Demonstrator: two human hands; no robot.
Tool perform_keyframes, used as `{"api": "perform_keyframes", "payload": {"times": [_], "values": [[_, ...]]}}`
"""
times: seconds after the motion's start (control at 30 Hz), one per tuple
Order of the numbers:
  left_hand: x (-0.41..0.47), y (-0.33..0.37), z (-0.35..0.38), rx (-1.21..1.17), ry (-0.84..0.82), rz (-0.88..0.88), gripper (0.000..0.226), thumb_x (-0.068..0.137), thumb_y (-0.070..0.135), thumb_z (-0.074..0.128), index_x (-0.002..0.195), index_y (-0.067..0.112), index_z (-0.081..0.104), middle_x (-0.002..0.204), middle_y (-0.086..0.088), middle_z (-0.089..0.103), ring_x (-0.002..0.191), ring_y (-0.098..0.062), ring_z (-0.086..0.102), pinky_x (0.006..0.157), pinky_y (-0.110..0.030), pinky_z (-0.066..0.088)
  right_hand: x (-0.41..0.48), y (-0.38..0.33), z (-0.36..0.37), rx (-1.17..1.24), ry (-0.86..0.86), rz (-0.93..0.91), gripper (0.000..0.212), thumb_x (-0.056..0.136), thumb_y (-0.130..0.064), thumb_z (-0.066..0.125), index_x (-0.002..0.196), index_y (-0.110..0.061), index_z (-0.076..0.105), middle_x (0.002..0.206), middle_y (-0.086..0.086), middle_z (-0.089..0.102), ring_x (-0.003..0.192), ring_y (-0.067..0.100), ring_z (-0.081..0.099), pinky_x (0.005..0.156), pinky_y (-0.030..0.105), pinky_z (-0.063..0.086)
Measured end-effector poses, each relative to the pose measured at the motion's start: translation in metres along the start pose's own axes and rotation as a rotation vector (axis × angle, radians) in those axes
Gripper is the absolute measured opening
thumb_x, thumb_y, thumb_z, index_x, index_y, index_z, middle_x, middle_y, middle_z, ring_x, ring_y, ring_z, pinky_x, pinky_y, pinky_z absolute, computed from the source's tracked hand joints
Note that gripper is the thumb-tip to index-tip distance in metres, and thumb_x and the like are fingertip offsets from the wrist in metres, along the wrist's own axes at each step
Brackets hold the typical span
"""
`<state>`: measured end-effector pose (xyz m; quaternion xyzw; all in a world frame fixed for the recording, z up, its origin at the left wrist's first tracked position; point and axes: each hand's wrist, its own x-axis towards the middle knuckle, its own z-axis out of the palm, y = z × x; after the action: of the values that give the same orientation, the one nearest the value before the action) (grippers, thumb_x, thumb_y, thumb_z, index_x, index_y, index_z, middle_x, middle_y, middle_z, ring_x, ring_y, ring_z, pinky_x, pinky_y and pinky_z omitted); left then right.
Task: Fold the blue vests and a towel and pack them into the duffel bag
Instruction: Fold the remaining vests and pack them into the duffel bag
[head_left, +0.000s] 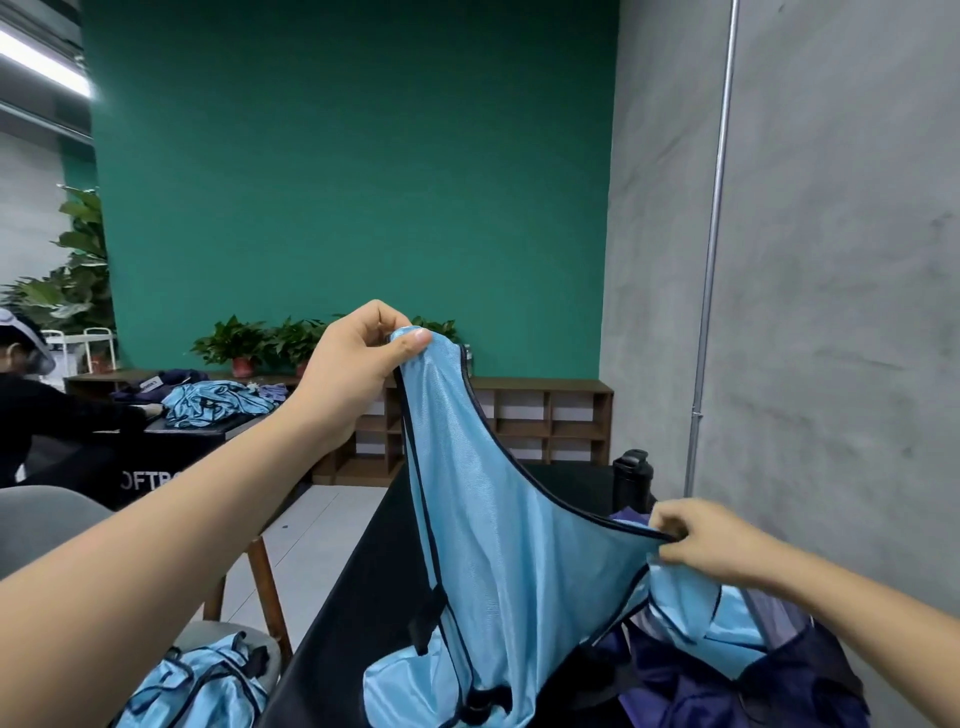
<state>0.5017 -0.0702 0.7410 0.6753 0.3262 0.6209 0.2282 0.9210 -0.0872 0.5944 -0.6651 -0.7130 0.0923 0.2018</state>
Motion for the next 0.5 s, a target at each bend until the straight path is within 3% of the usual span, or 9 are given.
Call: {"api": "perform_keyframes", "payload": {"times": [0.07,0.17,0.27,0.37,0.5], "values": [[-0.001,0.001,-0.003,0.001,0.023,0.000,0.026,0.098,0.025,0.078,0.099,0.003,0.065,0.090,-0.007,0.074,0.078,-0.011,0.066,0.072,-0.024,0.052,-0.001,-0.003,-0.021,0.006,-0.003,-0.023,0.015,0.080,-0.025,0.082,0.077,-0.027,0.068,0.080,-0.009,0.073,0.078,0.011,0.067,0.071,0.028,0.048],[0.002,0.004,-0.012,0.000,0.059,0.010,0.025,0.099,0.026,0.078,0.098,0.004,0.066,0.095,-0.015,0.075,0.077,-0.013,0.065,0.072,-0.028,0.051,-0.007,-0.012,-0.056,0.127,0.014,-0.048,0.022,0.088,-0.022,0.083,0.073,-0.033,0.071,0.077,-0.011,0.071,0.070,0.004,0.062,0.072,0.028,0.046],[0.010,0.005,-0.026,-0.023,0.097,0.007,0.022,0.098,0.028,0.079,0.094,0.011,0.066,0.087,-0.007,0.071,0.067,-0.012,0.056,0.061,-0.028,0.044,-0.006,-0.019,-0.084,0.351,0.043,-0.037,0.007,0.089,-0.019,0.086,0.089,-0.020,0.078,0.088,0.003,0.078,0.078,0.014,0.069,0.076,0.033,0.050],[0.019,0.007,-0.040,-0.060,0.148,0.002,0.017,0.099,0.027,0.078,0.091,0.016,0.066,0.085,-0.001,0.069,0.057,-0.003,0.055,0.058,-0.023,0.046,0.002,-0.033,-0.105,0.561,0.092,-0.036,0.017,0.091,-0.009,0.083,0.106,-0.004,0.078,0.103,0.020,0.079,0.087,0.024,0.074,0.083,0.036,0.056],[0.033,0.012,-0.060,-0.109,0.187,0.001,0.018,0.097,0.025,0.080,0.095,0.012,0.068,0.090,-0.003,0.071,0.063,-0.002,0.063,0.057,-0.017,0.049,0.011,-0.059,-0.129,0.697,0.184,-0.092,0.020,0.095,-0.007,0.078,0.115,-0.004,0.078,0.112,0.018,0.079,0.105,0.033,0.076,0.090,0.036,0.063]]}}
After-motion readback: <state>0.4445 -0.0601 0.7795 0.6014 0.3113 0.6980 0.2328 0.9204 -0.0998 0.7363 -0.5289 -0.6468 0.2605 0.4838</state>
